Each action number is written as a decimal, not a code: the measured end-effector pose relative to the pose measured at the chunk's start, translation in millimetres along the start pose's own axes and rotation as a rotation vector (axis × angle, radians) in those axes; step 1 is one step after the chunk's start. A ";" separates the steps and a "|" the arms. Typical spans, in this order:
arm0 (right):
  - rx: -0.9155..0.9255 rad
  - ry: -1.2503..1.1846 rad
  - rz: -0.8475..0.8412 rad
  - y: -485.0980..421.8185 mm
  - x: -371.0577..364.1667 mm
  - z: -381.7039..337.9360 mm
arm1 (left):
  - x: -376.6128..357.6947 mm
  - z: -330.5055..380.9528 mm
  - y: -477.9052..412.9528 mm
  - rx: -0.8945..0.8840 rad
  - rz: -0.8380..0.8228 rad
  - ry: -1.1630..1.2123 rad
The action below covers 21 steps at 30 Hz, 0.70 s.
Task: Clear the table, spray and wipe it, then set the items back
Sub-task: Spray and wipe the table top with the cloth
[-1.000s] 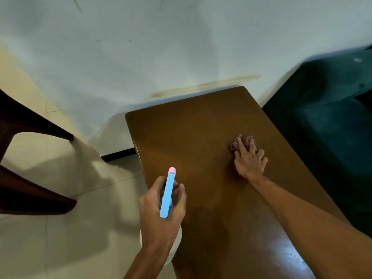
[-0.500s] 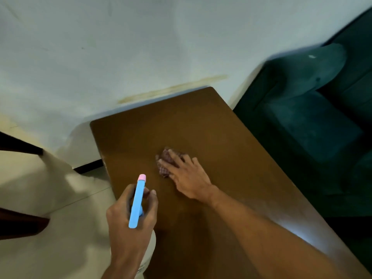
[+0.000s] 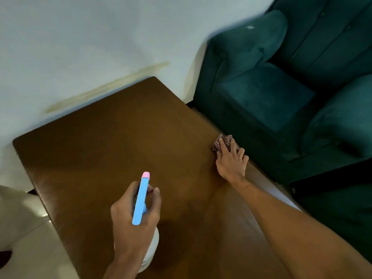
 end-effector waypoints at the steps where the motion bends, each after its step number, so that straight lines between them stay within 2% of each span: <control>1: -0.007 -0.005 0.002 6.3 -0.7 0.0 | -1.3 1.9 2.1 0.004 0.001 0.007; 6: 0.066 -0.021 -0.025 48.3 -3.6 -39.8 | 14.6 3.6 11.7 0.046 0.044 0.013; 11: 0.207 -0.045 -0.063 104.9 -5.8 -114.3 | 55.5 -5.1 17.6 0.077 0.105 -0.001; 16: 0.413 -0.078 -0.141 177.9 -11.4 -200.0 | 109.4 -24.8 26.7 0.102 0.175 -0.057; 21: 0.701 -0.167 -0.185 273.8 -20.5 -276.0 | 169.2 -46.6 38.4 0.144 0.289 -0.115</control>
Point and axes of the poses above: each hand's wrist, its own y-axis away from the middle knuckle, its own x-axis out of the back of the hand, z = x × y, the point moved 10 cm from there along -y, towards the middle knuckle, and after that the axes turned 11 degrees about z, right-handed, at the moved point
